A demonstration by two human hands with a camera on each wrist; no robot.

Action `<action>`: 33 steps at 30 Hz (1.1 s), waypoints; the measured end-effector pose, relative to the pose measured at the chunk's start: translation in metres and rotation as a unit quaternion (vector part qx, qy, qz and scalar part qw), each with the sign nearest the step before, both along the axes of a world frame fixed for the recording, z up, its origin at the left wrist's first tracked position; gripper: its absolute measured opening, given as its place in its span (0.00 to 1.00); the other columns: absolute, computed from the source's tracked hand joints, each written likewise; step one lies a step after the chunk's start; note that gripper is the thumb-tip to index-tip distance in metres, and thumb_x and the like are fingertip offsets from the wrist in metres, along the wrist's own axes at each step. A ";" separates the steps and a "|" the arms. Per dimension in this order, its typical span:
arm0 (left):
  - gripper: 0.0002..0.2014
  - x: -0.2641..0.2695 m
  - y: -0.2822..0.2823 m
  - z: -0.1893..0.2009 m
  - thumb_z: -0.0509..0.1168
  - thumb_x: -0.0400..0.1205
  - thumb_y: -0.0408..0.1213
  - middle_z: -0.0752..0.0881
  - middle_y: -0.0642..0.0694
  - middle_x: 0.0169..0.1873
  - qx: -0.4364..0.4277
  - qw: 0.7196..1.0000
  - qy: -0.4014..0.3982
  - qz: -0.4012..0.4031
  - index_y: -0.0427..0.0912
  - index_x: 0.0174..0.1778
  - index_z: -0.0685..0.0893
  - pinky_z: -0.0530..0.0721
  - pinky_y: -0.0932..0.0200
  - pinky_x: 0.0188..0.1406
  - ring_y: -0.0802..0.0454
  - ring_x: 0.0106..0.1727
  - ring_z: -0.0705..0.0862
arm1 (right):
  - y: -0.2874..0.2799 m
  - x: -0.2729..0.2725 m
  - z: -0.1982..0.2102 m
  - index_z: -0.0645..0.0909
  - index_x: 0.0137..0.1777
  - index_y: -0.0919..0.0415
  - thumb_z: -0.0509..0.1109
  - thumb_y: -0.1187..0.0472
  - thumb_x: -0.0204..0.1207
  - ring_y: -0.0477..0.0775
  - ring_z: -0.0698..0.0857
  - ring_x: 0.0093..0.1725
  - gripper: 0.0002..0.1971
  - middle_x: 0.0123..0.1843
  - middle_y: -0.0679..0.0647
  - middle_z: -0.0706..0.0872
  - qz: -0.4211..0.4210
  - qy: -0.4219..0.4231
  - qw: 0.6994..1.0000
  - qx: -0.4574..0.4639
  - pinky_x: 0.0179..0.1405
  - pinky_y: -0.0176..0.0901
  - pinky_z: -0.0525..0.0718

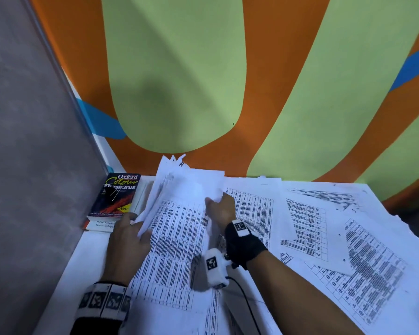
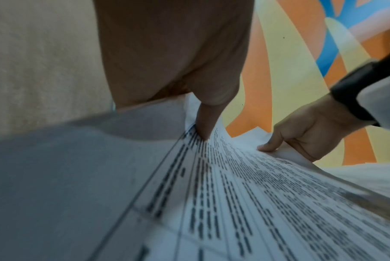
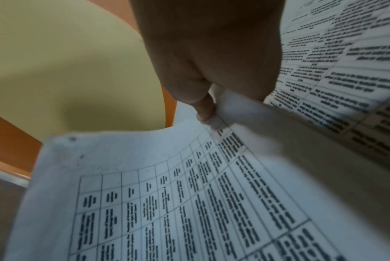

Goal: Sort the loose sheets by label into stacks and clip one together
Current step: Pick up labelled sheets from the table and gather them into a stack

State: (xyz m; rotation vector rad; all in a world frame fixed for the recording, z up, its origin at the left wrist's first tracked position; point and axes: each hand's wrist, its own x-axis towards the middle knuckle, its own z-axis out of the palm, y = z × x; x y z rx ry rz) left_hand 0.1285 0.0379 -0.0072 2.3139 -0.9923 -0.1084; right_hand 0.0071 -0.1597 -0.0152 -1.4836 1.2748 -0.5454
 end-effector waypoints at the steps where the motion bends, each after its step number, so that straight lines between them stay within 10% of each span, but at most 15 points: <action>1: 0.08 0.002 0.000 0.001 0.72 0.77 0.32 0.79 0.37 0.55 0.002 1.000 0.008 0.006 0.28 0.44 0.87 0.85 0.42 0.46 0.35 0.49 0.81 | 0.000 -0.004 0.002 0.82 0.60 0.69 0.69 0.64 0.76 0.61 0.90 0.43 0.14 0.43 0.60 0.90 -0.003 -0.024 1.000 0.001 0.49 0.54 0.89; 6: 0.06 0.000 -0.006 0.001 0.70 0.78 0.31 0.80 0.40 0.39 0.014 0.998 0.068 0.001 0.30 0.41 0.83 0.76 0.55 0.30 0.41 0.35 0.80 | -0.001 -0.019 -0.004 0.76 0.29 0.58 0.70 0.65 0.66 0.57 0.85 0.36 0.08 0.34 0.58 0.86 -0.036 0.048 0.998 -0.001 0.35 0.42 0.80; 10: 0.06 0.004 -0.001 -0.004 0.66 0.78 0.25 0.80 0.39 0.27 0.014 0.994 0.099 0.039 0.33 0.34 0.80 0.70 0.59 0.26 0.42 0.29 0.79 | 0.001 -0.025 -0.018 0.74 0.29 0.59 0.70 0.68 0.65 0.52 0.77 0.31 0.09 0.30 0.54 0.78 -0.041 0.084 0.994 0.060 0.33 0.36 0.72; 17: 0.08 0.036 0.036 0.023 0.67 0.81 0.33 0.82 0.33 0.26 -0.060 0.986 0.081 0.130 0.37 0.36 0.82 0.79 0.46 0.31 0.35 0.28 0.81 | -0.001 -0.024 -0.003 0.74 0.68 0.69 0.67 0.69 0.74 0.64 0.84 0.60 0.21 0.64 0.65 0.82 -0.033 0.087 0.994 0.063 0.49 0.44 0.82; 21: 0.05 0.050 0.050 0.033 0.66 0.82 0.37 0.81 0.31 0.25 -0.085 0.975 0.132 0.155 0.42 0.44 0.77 0.80 0.48 0.18 0.38 0.21 0.80 | 0.005 -0.012 0.006 0.75 0.40 0.64 0.68 0.70 0.70 0.58 0.84 0.38 0.04 0.41 0.61 0.80 -0.017 0.111 0.991 0.066 0.34 0.39 0.80; 24: 0.09 0.058 0.047 0.028 0.66 0.82 0.33 0.77 0.35 0.22 -0.077 0.971 0.171 0.150 0.30 0.44 0.77 0.76 0.57 0.18 0.46 0.21 0.75 | 0.010 0.004 -0.002 0.65 0.26 0.59 0.68 0.71 0.67 0.52 0.70 0.27 0.16 0.28 0.52 0.67 0.014 0.097 0.993 0.066 0.31 0.39 0.69; 26: 0.14 0.056 0.045 0.024 0.67 0.82 0.30 0.75 0.38 0.19 -0.066 0.972 0.182 0.135 0.31 0.30 0.76 0.72 0.60 0.20 0.49 0.23 0.72 | 0.020 0.006 0.002 0.82 0.43 0.66 0.70 0.68 0.68 0.59 0.84 0.42 0.04 0.43 0.55 0.82 0.044 0.112 0.991 0.059 0.44 0.45 0.84; 28: 0.18 0.053 0.044 0.021 0.68 0.81 0.30 0.74 0.41 0.16 -0.064 0.974 0.180 0.120 0.37 0.25 0.74 0.70 0.61 0.23 0.51 0.23 0.72 | 0.019 -0.008 -0.003 0.77 0.65 0.63 0.71 0.58 0.69 0.64 0.82 0.60 0.24 0.63 0.62 0.80 0.083 0.173 0.981 0.019 0.59 0.55 0.85; 33: 0.17 0.052 0.040 0.027 0.65 0.83 0.41 0.78 0.37 0.20 -0.037 0.984 0.137 0.110 0.37 0.30 0.75 0.80 0.51 0.28 0.38 0.25 0.81 | -0.019 -0.092 -0.013 0.69 0.71 0.58 0.67 0.44 0.73 0.66 0.68 0.70 0.30 0.70 0.64 0.68 -0.018 0.414 0.902 -0.122 0.66 0.62 0.74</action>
